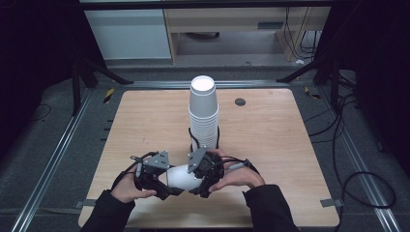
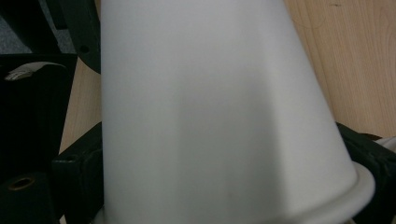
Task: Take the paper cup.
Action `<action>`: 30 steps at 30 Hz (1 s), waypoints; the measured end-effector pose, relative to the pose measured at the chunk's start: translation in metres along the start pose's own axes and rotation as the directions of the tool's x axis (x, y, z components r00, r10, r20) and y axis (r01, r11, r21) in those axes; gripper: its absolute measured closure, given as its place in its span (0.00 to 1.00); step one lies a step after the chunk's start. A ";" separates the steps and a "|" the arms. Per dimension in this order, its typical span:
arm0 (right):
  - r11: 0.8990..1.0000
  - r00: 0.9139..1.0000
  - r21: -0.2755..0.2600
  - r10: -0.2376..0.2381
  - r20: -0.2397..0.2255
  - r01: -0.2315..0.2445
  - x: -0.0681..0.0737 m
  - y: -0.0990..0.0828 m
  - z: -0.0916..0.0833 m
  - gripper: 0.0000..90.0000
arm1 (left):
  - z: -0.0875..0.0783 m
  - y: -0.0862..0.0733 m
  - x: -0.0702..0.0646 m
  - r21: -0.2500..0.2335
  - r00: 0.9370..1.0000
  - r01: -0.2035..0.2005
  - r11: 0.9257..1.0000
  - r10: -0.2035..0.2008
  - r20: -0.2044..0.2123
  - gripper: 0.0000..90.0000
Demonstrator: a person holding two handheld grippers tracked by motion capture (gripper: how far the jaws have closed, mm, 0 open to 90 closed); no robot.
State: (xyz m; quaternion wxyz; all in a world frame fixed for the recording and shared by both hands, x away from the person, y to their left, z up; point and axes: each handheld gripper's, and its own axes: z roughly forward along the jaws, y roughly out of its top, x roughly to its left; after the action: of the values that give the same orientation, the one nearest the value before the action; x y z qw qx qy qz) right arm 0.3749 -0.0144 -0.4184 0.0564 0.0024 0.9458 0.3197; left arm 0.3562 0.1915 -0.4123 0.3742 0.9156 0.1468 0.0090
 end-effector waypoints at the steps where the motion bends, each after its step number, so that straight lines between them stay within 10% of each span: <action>1: 1.000 1.000 -0.001 0.001 -0.003 -0.001 0.000 0.000 0.000 0.09 | 0.000 0.000 0.000 0.001 1.000 0.000 1.000 0.000 -0.001 0.24; 30: 1.000 1.000 -0.009 0.003 0.004 -0.003 0.000 0.001 0.001 0.04 | 0.000 -0.001 0.001 0.007 1.000 0.001 1.000 -0.001 -0.008 0.25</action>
State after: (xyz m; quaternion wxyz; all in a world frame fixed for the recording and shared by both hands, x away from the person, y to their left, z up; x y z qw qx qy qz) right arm 0.3754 -0.0133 -0.4188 0.0577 0.0042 0.9443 0.3239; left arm 0.3567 0.1928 -0.4129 0.3706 0.9167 0.1488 0.0120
